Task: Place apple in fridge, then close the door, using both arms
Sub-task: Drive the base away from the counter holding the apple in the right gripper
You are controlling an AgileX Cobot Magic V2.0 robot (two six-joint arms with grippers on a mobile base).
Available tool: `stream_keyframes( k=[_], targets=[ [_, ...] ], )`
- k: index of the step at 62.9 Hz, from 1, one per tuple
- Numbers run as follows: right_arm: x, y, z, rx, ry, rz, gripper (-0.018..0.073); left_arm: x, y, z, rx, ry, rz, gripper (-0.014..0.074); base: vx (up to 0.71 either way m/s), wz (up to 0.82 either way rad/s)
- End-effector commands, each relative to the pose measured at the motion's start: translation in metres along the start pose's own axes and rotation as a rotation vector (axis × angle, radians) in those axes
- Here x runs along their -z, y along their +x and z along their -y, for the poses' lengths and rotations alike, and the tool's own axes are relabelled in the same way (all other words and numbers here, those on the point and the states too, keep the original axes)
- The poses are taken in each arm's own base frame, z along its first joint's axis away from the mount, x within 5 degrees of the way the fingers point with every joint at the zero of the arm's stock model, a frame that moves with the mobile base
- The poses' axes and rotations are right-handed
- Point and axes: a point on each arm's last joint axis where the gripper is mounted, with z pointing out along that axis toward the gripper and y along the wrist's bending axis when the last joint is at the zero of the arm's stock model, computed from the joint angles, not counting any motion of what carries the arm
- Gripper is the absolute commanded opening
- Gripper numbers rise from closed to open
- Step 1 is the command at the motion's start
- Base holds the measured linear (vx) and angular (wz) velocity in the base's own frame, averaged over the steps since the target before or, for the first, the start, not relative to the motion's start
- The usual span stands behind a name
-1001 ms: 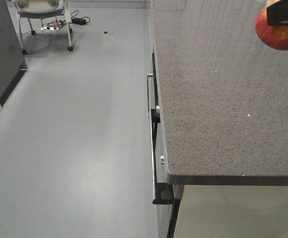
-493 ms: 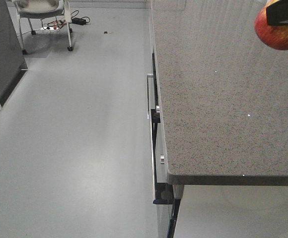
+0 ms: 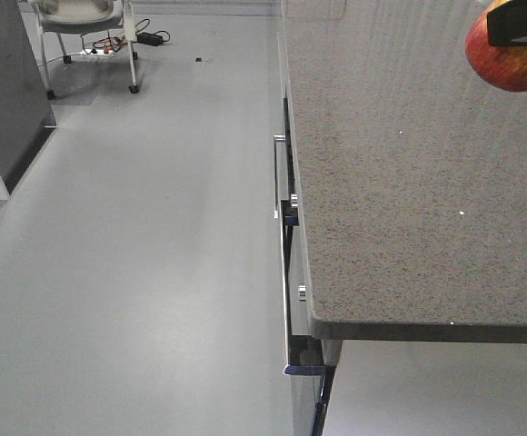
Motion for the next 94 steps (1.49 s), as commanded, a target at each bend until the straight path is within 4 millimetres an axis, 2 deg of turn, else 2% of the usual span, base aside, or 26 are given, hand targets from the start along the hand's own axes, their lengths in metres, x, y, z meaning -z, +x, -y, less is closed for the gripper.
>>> stream_keyframes(
  k=[1,29,94],
  targets=[
    [0.0144,-0.0084,-0.0130,0.023,-0.027,0.069,-0.0006,-0.0010,0.0026,0.0017,0.002,0.032,0.051,-0.0006,0.00,0.08],
    [0.0144,-0.0084,-0.0131,0.022,-0.027,0.069,-0.0006,-0.0010,0.0026,0.0017,0.002,0.032,0.051,-0.0006,0.00,0.26],
    [0.0144,-0.0084,-0.0131,0.022,-0.027,0.069,-0.0006,-0.0010,0.0026,0.0017,0.002,0.032,0.051,-0.0006,0.02,0.55]
  ],
)
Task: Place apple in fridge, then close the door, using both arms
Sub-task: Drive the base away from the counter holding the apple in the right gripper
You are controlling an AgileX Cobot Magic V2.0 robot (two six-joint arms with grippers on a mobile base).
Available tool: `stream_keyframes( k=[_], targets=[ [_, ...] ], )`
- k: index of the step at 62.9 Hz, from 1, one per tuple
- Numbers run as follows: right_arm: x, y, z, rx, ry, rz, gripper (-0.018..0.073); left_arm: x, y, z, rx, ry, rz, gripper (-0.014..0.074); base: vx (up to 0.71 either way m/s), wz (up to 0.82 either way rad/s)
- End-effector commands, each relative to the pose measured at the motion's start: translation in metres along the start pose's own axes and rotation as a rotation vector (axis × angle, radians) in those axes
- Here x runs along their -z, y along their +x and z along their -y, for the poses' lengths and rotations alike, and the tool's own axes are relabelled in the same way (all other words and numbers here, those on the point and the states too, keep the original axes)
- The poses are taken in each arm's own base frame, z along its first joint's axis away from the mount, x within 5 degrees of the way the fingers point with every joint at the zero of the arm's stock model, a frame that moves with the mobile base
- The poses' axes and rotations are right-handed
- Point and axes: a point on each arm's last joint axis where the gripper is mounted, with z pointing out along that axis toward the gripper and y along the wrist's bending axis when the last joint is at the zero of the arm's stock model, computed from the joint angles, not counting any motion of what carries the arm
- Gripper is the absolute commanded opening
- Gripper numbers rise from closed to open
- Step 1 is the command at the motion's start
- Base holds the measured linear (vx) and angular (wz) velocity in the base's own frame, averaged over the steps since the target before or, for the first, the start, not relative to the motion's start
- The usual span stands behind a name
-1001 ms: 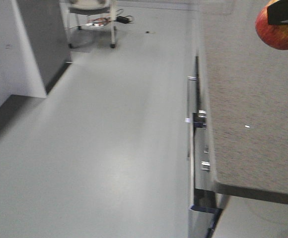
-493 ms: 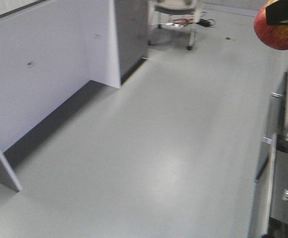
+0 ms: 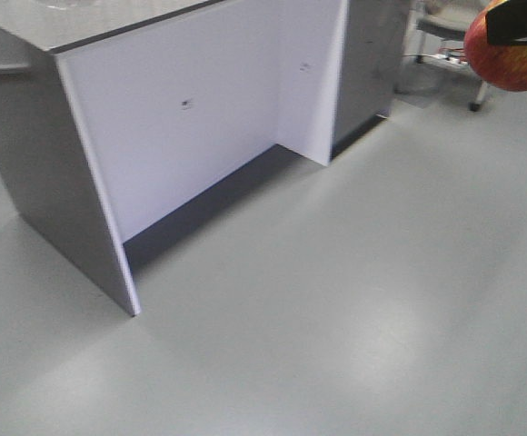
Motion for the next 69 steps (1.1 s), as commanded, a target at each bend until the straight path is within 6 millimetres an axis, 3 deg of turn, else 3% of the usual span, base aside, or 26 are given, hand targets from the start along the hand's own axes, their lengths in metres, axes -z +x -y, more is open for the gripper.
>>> stream_keyframes(
  k=[1,69],
  targets=[
    [0.0143,-0.0082,-0.0126,0.025,-0.021,0.067,-0.0006,-0.0010,0.0026,0.0017,0.002,0.032,0.051,-0.0006,0.04,0.47],
    [0.0143,-0.0082,-0.0126,0.025,-0.021,0.067,-0.0006,-0.0010,0.0026,0.0017,0.002,0.032,0.051,-0.0006,0.05,0.44]
  ],
)
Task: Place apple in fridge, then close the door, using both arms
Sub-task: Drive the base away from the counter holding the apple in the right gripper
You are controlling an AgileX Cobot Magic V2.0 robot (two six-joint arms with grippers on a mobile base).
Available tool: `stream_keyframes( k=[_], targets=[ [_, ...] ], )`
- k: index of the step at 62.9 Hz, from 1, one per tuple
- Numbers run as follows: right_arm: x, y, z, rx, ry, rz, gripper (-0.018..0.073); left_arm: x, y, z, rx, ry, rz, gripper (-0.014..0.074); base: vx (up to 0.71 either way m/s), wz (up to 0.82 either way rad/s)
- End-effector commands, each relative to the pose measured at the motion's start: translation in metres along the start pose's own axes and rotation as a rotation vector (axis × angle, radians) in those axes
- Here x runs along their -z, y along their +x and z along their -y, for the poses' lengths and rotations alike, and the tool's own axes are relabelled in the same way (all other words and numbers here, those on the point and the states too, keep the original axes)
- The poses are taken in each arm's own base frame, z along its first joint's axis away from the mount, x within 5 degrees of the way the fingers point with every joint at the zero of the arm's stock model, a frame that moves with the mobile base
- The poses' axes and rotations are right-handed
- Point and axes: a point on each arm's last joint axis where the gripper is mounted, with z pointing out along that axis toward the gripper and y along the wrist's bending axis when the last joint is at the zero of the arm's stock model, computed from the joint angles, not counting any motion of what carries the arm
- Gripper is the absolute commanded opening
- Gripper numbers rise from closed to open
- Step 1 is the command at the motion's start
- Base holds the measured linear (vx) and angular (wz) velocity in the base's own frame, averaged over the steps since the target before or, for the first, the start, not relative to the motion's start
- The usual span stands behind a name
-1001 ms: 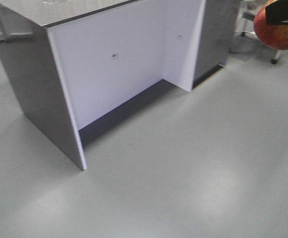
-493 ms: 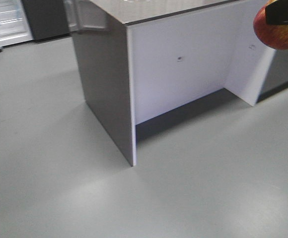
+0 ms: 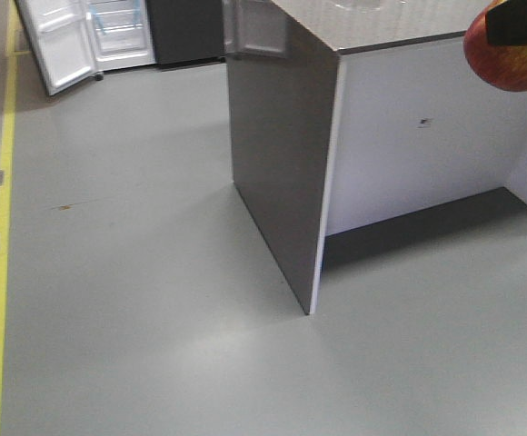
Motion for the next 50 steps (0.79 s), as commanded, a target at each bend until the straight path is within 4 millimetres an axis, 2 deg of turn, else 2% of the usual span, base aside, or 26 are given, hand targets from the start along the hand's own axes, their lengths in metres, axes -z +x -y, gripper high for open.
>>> stream_keyframes(
  k=[1,50],
  targets=[
    [0.0143,-0.0082,-0.0126,0.025,-0.021,0.067,-0.0006,-0.0010,0.0026,0.0017,0.002,0.032,0.051,-0.0006,0.07,0.31],
    [0.0143,-0.0082,-0.0126,0.025,-0.021,0.067,-0.0006,-0.0010,0.0026,0.0017,0.002,0.032,0.051,-0.0006,0.11,0.42]
  ],
)
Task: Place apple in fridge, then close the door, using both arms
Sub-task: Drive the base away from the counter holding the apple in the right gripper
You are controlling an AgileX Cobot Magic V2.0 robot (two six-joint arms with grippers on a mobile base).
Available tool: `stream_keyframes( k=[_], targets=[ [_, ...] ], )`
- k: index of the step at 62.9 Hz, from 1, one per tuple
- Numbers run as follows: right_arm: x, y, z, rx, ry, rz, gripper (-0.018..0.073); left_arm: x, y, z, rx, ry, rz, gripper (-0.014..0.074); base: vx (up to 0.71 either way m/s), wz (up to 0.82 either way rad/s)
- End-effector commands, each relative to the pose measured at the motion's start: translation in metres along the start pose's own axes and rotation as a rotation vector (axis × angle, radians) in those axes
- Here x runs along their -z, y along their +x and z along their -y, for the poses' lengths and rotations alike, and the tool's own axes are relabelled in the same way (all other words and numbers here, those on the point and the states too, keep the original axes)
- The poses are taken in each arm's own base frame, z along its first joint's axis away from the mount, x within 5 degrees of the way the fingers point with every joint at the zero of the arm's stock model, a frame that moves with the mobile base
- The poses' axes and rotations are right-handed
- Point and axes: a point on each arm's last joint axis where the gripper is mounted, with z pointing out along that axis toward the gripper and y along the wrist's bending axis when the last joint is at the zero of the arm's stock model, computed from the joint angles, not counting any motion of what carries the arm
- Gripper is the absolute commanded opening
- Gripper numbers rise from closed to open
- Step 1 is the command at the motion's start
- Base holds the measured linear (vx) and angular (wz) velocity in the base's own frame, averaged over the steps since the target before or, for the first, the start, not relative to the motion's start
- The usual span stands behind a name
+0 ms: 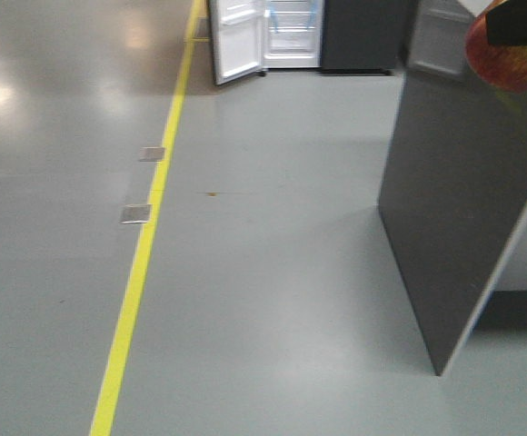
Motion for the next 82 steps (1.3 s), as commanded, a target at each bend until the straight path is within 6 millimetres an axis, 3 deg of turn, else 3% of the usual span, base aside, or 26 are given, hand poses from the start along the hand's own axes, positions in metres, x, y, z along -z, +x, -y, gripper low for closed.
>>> stream_keyframes(
  k=[1,32,82],
  targets=[
    [0.0143,-0.0082,-0.0126,0.025,-0.021,0.067,-0.0006,-0.0010,0.0026,0.0017,0.002,0.032,0.051,-0.0006,0.12,0.46],
    [0.0143,-0.0082,-0.0126,0.025,-0.021,0.067,-0.0006,-0.0010,0.0026,0.0017,0.002,0.032,0.051,-0.0006,0.13,0.31],
    [0.0143,-0.0082,-0.0126,0.025,-0.021,0.067,-0.0006,-0.0010,0.0026,0.0017,0.002,0.032,0.051,-0.0006,0.17,0.06]
  ],
)
